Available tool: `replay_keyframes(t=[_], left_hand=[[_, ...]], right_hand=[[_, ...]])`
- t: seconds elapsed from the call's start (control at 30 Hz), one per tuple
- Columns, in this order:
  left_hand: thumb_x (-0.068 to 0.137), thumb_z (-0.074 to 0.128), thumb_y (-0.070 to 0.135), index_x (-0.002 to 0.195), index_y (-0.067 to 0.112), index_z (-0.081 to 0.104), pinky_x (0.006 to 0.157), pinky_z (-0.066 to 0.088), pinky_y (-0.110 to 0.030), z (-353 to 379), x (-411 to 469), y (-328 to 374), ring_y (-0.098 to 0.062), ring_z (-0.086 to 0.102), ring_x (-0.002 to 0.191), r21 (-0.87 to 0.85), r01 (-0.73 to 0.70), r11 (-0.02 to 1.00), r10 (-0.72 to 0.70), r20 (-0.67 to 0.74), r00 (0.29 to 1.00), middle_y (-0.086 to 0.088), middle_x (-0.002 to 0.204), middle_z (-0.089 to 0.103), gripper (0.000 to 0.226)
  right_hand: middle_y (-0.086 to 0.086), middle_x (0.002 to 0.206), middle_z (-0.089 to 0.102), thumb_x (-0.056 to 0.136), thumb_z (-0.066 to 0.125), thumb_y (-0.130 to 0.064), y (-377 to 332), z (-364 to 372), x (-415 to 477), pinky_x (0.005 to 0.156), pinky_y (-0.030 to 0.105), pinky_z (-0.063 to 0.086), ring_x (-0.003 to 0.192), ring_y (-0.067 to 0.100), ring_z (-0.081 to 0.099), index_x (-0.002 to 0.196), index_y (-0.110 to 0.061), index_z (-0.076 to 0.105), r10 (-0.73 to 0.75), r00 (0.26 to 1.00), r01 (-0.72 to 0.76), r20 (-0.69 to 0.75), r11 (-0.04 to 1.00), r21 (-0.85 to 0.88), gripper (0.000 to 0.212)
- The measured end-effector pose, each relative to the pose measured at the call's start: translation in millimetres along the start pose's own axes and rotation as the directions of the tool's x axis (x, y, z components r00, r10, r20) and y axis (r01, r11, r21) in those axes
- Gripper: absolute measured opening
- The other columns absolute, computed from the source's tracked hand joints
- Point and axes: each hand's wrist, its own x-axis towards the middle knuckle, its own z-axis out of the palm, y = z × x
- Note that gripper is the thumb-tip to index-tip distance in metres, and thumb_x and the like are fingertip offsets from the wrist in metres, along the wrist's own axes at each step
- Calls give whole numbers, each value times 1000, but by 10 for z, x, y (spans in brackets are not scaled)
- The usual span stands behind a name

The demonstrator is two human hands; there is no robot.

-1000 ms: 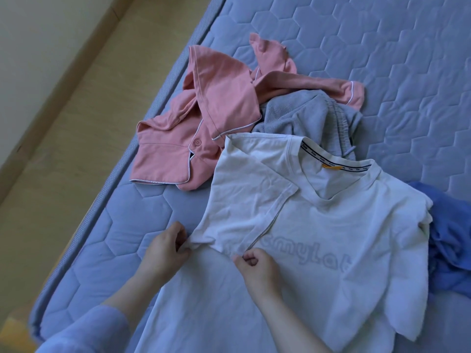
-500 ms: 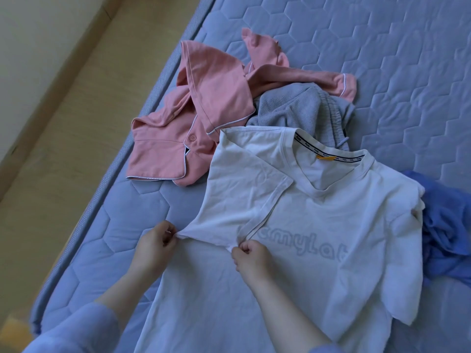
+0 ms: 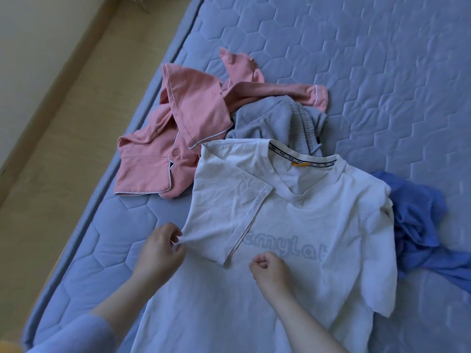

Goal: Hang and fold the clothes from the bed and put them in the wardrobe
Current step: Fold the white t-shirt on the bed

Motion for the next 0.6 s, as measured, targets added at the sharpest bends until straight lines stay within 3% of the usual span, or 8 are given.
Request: replay_keyframes(t=[0.23, 0.33, 0.4, 0.6], left_hand=[[83, 57, 13, 84, 28, 59, 68, 47, -21, 292, 70, 844, -3, 58, 77, 9, -189, 982, 183, 205, 961, 8, 84, 60, 15], [83, 58, 13, 85, 27, 60, 72, 49, -23, 535, 139, 1275, -4, 59, 78, -7, -258, 966, 252, 250, 935, 9, 85, 61, 14], [84, 56, 14, 87, 26, 61, 71, 48, -21, 706, 187, 1577, -2, 59, 78, -9, -314, 949, 304, 274, 912, 10, 86, 61, 13], [87, 60, 15, 100, 19, 62, 76, 48, -25, 1251, 410, 2552, -11, 61, 87, -16, -545, 838, 523, 311, 794, 10, 95, 57, 14]], right_hand=[[8, 77, 70, 85, 63, -8, 250, -926, 172, 72, 37, 53, 78, 28, 67, 76, -14, 66, -24, 980, 39, -197, 997, 71, 11], [-1, 75, 68, 88, 61, -12, 377, -1395, 260, 60, 26, 45, 74, 19, 64, 74, -21, 63, -52, 954, 88, -295, 990, 110, 18], [-7, 77, 67, 89, 59, -14, 454, -1704, 314, 58, 21, 40, 75, 12, 62, 78, -23, 64, -62, 922, 119, -382, 985, 128, 15], [-1, 84, 68, 89, 60, -8, 728, -2343, 600, 72, 31, 45, 81, 20, 62, 90, -14, 68, -100, 807, 183, -583, 980, 85, 10]])
